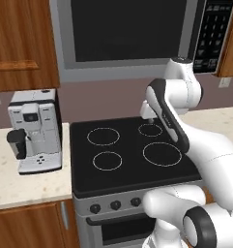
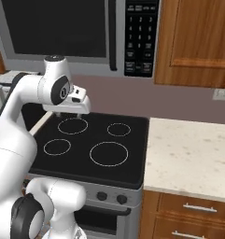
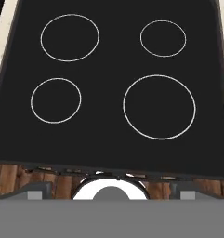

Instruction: The microwave is finished heating the shrimp and lemon wedge. Take the bowl containing the food and place it on the dining counter.

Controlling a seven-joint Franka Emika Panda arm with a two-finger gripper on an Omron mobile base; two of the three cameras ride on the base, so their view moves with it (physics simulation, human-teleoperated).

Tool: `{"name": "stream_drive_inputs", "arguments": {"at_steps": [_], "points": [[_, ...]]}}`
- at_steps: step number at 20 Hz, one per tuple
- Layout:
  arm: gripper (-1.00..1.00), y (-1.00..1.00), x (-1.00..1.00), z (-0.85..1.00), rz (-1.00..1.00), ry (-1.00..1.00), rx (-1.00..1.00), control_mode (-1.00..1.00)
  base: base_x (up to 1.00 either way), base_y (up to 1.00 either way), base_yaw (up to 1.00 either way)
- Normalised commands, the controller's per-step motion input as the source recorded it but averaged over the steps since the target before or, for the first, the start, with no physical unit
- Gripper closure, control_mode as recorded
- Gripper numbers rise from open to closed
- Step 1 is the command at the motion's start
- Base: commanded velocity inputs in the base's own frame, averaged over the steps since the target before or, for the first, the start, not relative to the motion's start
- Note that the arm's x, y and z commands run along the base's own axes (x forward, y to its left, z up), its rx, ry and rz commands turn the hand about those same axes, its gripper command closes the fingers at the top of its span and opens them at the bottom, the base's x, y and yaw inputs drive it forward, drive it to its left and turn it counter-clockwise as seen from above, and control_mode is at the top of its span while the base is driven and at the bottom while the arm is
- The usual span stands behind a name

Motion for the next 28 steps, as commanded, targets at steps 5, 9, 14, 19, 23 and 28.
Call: {"name": "stream_drive_inputs", "arguments": {"at_steps": [5, 9, 14, 19, 23, 28], "points": [[-1.00, 0.00, 0.00, 0.00, 0.00, 0.00, 0.00, 1.00, -0.38, -0.55, 0.00], [-1.00, 0.00, 0.00, 0.00, 0.00, 0.00, 0.00, 1.00, -0.31, -0.64, 0.00], [-1.00, 0.00, 0.00, 0.00, 0.00, 0.00, 0.00, 1.00, -0.16, -0.38, 0.00], [-1.00, 0.00, 0.00, 0.00, 0.00, 0.00, 0.00, -1.00, -0.02, -0.03, 0.00], [-1.00, 0.00, 0.00, 0.00, 0.00, 0.00, 0.00, -1.00, 0.00, 0.00, 0.00], [-1.00, 0.00, -0.10, 0.00, 0.04, -0.01, 0.00, -1.00, 0.00, 0.00, 0.00]]}}
